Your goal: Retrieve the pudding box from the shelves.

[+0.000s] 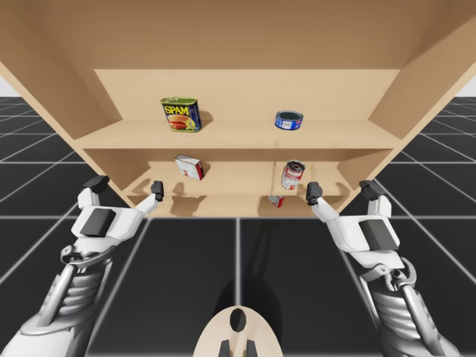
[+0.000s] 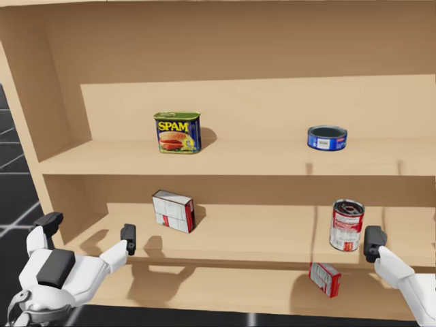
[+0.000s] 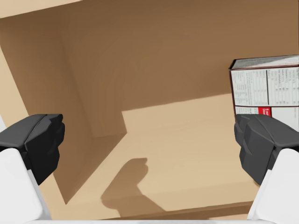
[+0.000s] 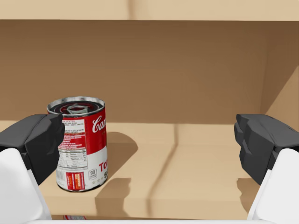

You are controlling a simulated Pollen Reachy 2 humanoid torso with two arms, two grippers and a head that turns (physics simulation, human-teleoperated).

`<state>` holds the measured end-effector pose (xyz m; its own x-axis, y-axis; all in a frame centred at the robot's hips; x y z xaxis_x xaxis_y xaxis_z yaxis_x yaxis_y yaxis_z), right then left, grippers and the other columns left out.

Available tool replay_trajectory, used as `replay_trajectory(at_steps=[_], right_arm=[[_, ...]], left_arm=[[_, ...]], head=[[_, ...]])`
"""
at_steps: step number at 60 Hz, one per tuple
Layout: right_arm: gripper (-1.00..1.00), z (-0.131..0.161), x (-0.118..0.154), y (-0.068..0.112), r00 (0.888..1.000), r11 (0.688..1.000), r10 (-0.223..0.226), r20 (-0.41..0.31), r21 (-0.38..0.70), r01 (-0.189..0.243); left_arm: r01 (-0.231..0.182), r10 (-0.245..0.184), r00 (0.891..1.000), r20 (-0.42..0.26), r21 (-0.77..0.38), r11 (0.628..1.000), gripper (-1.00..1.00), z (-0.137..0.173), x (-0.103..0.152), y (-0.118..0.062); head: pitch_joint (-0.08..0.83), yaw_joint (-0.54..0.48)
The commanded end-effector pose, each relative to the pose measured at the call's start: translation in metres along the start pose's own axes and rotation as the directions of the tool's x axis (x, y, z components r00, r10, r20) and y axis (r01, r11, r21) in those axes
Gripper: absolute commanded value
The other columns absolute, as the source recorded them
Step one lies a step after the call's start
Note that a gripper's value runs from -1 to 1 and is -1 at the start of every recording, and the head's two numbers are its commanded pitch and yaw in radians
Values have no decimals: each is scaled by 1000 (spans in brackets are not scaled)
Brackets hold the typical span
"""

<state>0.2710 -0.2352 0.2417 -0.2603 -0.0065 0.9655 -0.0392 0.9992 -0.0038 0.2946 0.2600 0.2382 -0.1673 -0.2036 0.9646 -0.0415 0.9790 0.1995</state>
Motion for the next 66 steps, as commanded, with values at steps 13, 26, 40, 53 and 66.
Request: replay_trajectory(at_steps=[13, 26, 40, 53, 66], right_arm=[[-1000, 1, -2, 4, 1000, 1000, -8, -3, 1, 8], [-1000, 1, -2, 4, 1000, 1000, -8, -3, -2, 8], [-1000, 1, -3, 4, 1000, 1000, -10, -6, -2, 10], [-1000, 0, -3, 2, 1000, 1000, -13, -6, -3, 13], [-1000, 0, -4, 1, 1000, 1000, -15, -5, -5, 15]], left_arm=[[2, -2, 1000, 11, -21, 1000, -1000, 2, 2, -5], [-112, 109, 994, -26, -146, 983, -1000, 16, 21, -21], [-200, 182, 979, -87, -309, 930, -1000, 16, 40, -54], [-219, 188, 974, -126, -313, 924, -1000, -14, 38, -75], [-245, 203, 962, -181, -257, 935, -1000, -56, 25, -89]], head=[[369, 234], [385, 227], [380, 224], [379, 227], [379, 228]])
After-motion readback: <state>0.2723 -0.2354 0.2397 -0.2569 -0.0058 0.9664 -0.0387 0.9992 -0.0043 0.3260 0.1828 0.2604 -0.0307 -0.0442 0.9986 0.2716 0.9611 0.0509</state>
